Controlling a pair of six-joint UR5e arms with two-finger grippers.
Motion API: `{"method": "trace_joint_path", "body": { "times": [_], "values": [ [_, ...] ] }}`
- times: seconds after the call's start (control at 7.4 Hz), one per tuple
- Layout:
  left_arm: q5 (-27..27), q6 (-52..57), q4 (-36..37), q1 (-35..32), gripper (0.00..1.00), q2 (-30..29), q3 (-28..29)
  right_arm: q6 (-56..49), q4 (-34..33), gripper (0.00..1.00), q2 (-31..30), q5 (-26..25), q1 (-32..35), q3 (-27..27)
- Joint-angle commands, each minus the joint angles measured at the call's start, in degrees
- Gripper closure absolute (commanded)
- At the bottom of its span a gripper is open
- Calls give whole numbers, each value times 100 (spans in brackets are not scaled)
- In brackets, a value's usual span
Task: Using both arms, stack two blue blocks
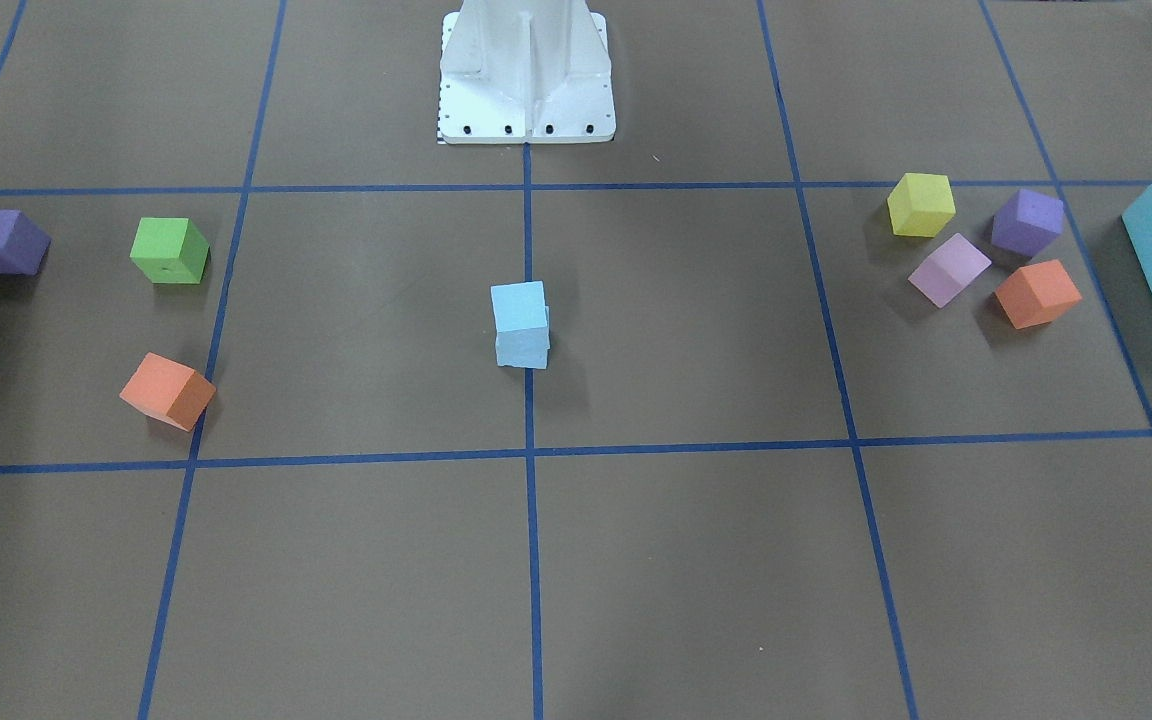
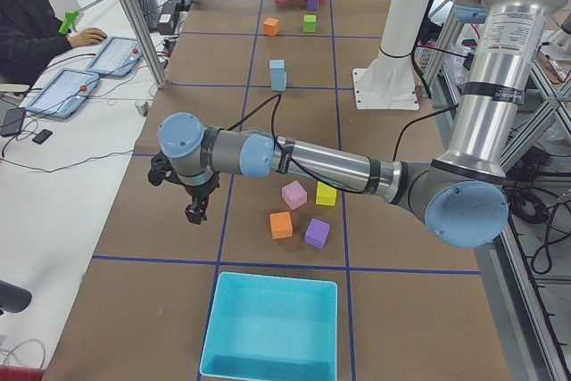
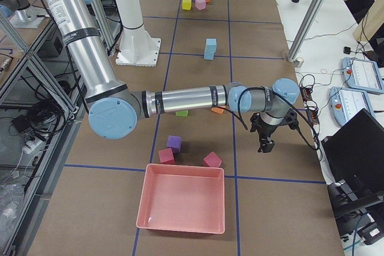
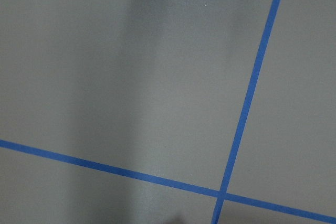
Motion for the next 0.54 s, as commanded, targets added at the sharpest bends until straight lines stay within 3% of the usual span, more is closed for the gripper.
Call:
{"method": "trace_joint_path", "body": {
  "times": [0.0, 0.41],
  "values": [
    [57, 701, -52, -134, 2, -20, 569, 132, 10, 0, 23, -9, -9, 11],
    [58, 785, -96, -187, 2, -38, 642, 368, 28, 0, 67, -35, -70, 107]
  ]
}}
